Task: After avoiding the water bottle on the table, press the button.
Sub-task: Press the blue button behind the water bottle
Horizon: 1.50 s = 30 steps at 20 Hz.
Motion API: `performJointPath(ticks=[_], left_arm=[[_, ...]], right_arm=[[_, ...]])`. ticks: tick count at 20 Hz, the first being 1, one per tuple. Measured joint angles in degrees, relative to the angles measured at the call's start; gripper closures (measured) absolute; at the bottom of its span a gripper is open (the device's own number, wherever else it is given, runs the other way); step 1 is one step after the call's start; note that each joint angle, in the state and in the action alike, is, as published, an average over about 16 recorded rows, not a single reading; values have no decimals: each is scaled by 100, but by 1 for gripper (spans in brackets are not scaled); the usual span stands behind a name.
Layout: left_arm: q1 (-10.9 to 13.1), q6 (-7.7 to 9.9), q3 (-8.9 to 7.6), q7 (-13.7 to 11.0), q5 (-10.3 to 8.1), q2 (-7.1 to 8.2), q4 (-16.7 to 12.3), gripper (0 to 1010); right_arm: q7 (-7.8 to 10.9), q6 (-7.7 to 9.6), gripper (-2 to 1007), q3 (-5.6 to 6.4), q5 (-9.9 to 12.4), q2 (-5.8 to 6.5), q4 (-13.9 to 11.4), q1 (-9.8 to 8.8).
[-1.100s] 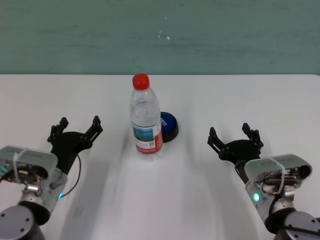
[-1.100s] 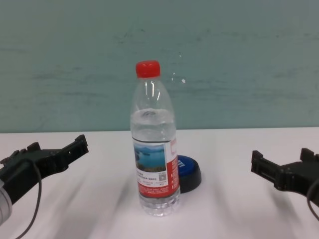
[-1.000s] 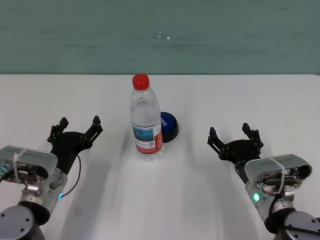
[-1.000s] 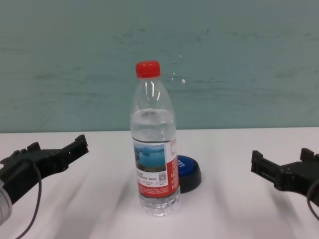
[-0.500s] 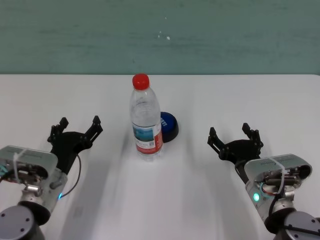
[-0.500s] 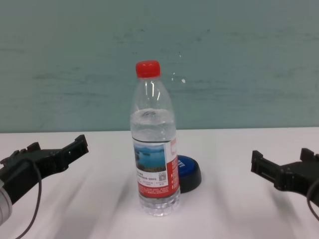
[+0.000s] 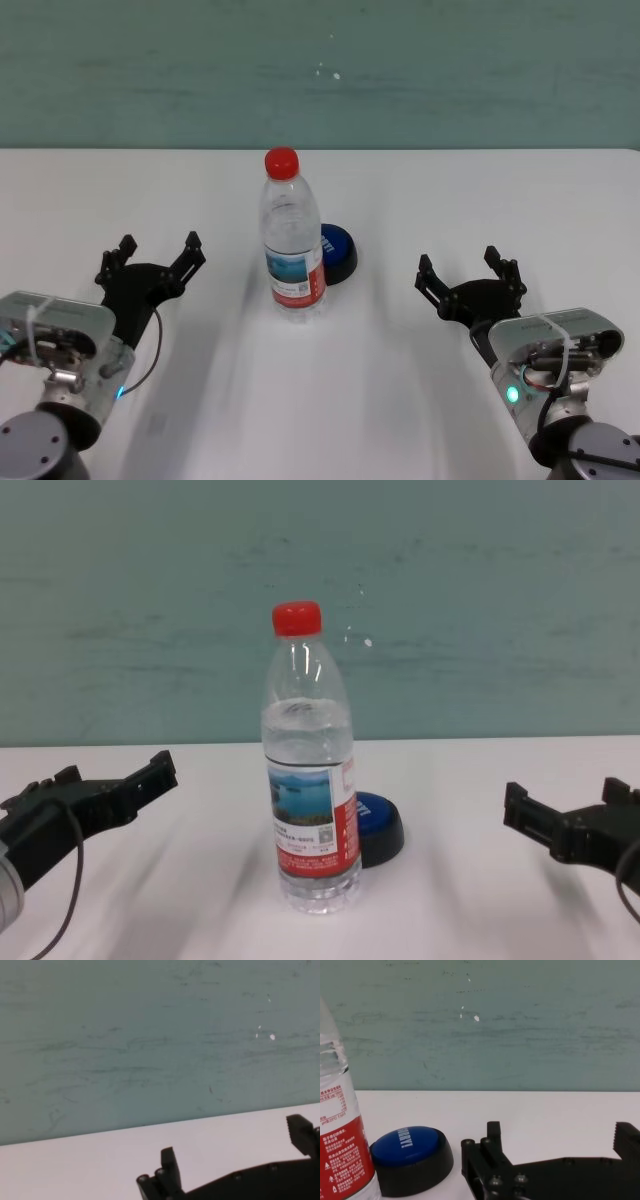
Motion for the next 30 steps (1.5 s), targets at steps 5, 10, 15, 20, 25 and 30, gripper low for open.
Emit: performJointPath(ticks=[5,10,15,20,25,30], left_arm=[[0,0,0,0,0,0,0,0],[0,0,0,0,0,0,0,0],[17,-5,-23,-52,-12,-4,-21,0],[80,-17,-83,-170,-27,-10,-84,0],[177,-29,-172,-318,-25,-27,-173,0],[306,-51,-279,-462,0,-49,-274,0]], right_arm=[[0,0,1,0,0,0,0,0],[0,0,1,0,0,0,0,0],[0,0,1,0,0,0,0,0],[0,0,1,0,0,0,0,0],[0,0,1,0,0,0,0,0],[0,0,1,0,0,0,0,0]])
